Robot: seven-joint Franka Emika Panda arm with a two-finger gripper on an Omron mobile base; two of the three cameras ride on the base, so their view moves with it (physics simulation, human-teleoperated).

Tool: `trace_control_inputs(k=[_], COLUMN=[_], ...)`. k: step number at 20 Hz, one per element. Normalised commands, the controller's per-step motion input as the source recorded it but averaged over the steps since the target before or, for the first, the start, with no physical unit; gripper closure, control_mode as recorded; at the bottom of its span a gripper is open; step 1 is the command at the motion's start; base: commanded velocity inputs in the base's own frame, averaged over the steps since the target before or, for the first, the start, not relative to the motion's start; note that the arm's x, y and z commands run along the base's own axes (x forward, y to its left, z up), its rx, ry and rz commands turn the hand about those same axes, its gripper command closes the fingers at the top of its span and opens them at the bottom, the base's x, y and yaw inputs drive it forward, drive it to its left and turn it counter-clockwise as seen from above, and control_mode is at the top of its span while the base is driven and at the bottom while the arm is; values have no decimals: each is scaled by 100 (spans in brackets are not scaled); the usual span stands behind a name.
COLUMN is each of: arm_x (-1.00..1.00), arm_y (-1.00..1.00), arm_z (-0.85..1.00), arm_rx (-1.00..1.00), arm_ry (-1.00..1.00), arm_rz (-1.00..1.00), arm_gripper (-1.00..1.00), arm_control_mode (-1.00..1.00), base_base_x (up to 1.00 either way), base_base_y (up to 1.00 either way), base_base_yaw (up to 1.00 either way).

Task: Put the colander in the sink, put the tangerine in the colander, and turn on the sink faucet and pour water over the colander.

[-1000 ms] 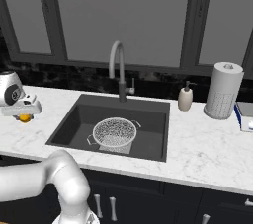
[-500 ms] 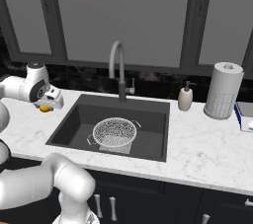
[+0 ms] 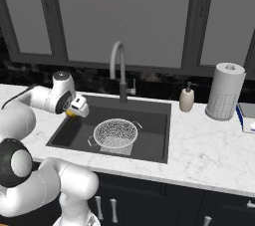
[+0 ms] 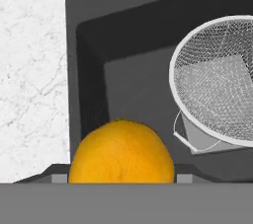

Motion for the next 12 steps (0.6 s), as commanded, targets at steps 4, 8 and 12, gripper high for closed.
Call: trace_control_inputs(k=[4,8,12], arm_x=[0,0,3], arm_y=[-100,-100,-89], arm_z=[-18,-8,-56], arm_rx=[-15,-18,-16], arm_ry=[0,0,2], arm_rz=[-3,0,0], arm_gripper=[100,100,100], arm_control_mode=[-100,-100,-100], base_base_x=[0,0,0], base_base_y=[0,0,0], base_base_yaw=[0,0,0])
